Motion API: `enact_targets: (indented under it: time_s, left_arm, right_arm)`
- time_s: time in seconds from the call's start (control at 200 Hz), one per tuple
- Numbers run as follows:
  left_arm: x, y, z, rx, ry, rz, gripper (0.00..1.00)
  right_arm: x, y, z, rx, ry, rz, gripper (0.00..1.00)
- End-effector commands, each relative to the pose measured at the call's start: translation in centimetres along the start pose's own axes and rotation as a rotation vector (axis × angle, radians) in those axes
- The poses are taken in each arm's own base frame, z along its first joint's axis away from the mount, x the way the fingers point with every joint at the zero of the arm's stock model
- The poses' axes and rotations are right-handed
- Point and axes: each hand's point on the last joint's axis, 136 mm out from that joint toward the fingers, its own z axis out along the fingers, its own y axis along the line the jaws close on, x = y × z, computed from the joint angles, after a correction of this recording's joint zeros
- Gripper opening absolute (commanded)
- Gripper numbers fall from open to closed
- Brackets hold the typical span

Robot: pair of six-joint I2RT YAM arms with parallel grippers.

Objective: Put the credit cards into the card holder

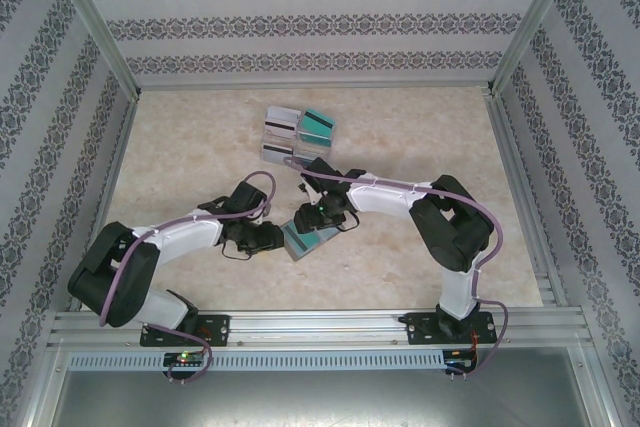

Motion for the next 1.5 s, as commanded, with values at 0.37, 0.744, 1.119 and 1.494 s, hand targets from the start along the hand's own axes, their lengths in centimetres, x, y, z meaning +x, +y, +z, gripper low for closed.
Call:
enact_targets:
  time_s: [0.37, 0.744, 1.119, 1.494]
  left_arm:
    - [-5.0, -4.2, 1.0, 0.117, -0.119, 0.069, 0.41]
    - [-2.9, -1.3, 3.5, 0.018, -0.031, 0.056, 0.4]
    - [0.5, 3.0, 4.4, -0.089, 0.032, 0.021, 0.39]
    - [1.1, 3.9, 3.8, -0.133, 0.048, 0.029, 0.37]
  right_arm:
    - [0.5, 1.3, 1.5, -0.101, 0.03, 0.054, 0.54]
    - [-0.2, -2.1, 0.1, -0.001, -0.018, 0.082, 0.54]
    - [-0.7, -3.0, -0.2, -0.001, -0.044, 0.11, 0.54]
    - [-1.3, -4.0, -1.5, 0.024, -0.087, 0.12, 0.54]
